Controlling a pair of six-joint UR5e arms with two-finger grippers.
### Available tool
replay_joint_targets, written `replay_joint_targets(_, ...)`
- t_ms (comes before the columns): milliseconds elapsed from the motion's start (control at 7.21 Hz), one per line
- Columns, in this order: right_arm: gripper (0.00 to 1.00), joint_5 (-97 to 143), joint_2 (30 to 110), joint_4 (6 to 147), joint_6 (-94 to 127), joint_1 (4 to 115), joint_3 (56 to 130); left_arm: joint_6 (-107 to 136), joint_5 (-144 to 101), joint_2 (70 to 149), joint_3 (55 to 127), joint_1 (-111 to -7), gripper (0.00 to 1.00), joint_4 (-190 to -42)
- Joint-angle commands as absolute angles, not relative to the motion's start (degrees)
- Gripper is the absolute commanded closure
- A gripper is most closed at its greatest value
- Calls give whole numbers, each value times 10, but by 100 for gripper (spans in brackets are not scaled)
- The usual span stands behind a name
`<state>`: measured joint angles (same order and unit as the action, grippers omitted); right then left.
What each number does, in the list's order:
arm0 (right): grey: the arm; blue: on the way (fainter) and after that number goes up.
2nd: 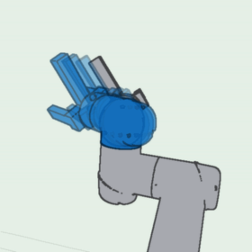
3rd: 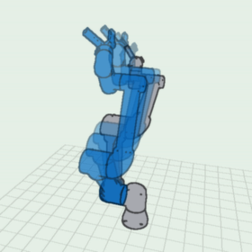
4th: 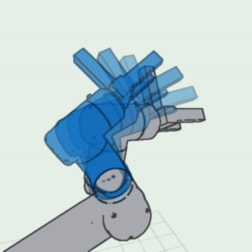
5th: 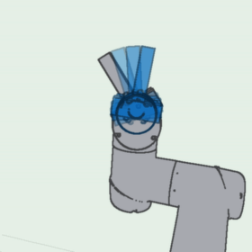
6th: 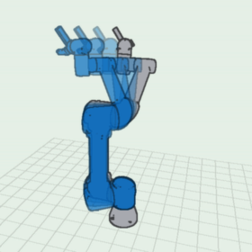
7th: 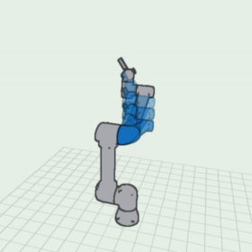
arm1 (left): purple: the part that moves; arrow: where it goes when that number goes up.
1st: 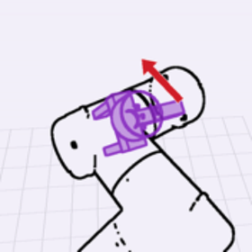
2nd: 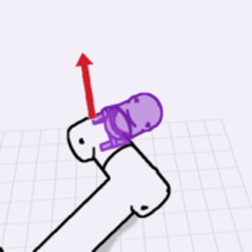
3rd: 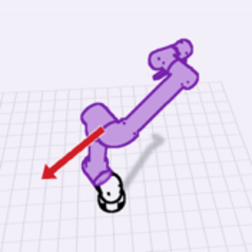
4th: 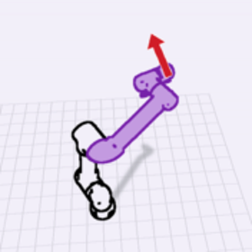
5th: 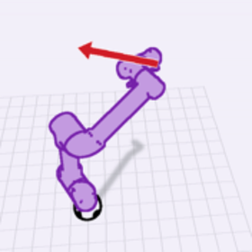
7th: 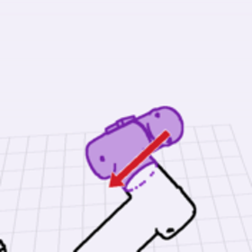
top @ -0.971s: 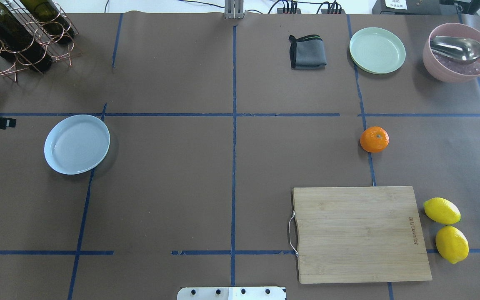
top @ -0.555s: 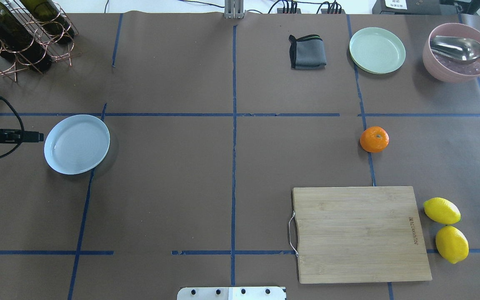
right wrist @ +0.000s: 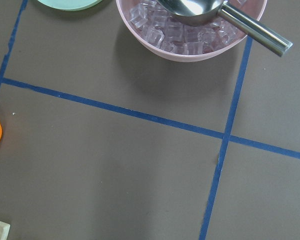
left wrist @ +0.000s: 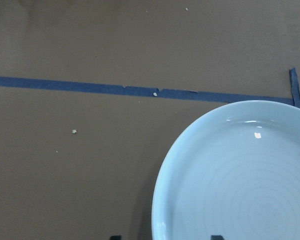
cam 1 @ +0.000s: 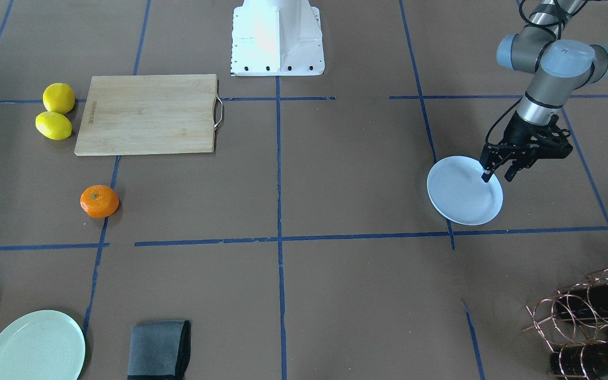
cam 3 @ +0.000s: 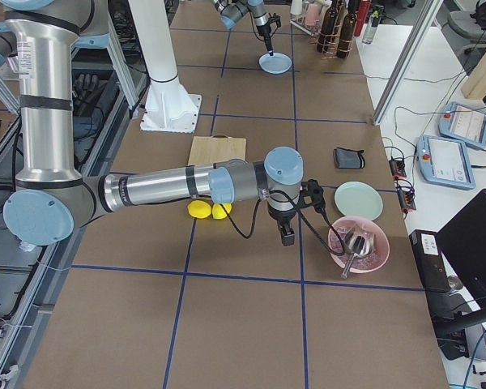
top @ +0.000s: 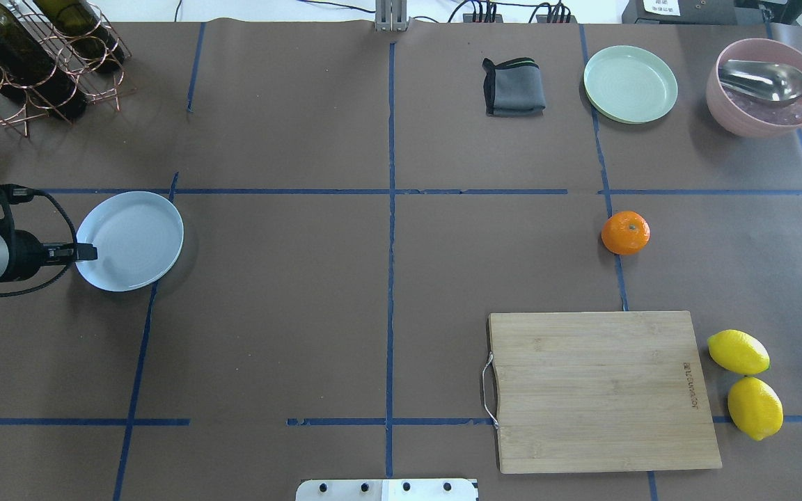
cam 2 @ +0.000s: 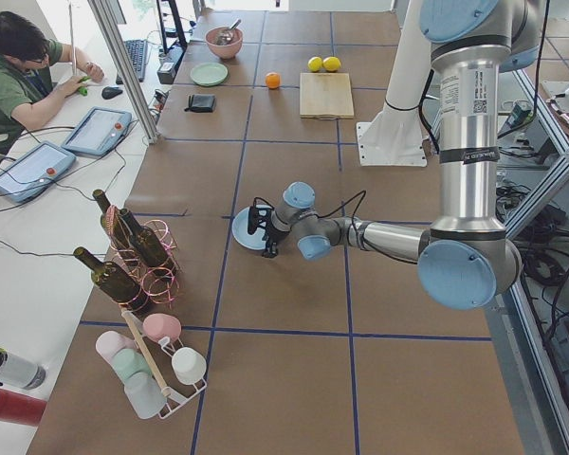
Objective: Pick orange to plate
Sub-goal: 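Reach the left gripper to the rim of the white plate and grip it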
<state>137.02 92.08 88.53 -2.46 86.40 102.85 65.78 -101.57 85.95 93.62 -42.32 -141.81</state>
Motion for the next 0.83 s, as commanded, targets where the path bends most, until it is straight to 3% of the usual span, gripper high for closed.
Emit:
replay_joint_targets(0,0,1370,921,885,-25,864,1028,657,-1014,875,923,-414,100,-1418)
replay_joint_targets(693,0,1370,922,885,-25,864,1028,653,-1021,877,969,-416,100,-1416)
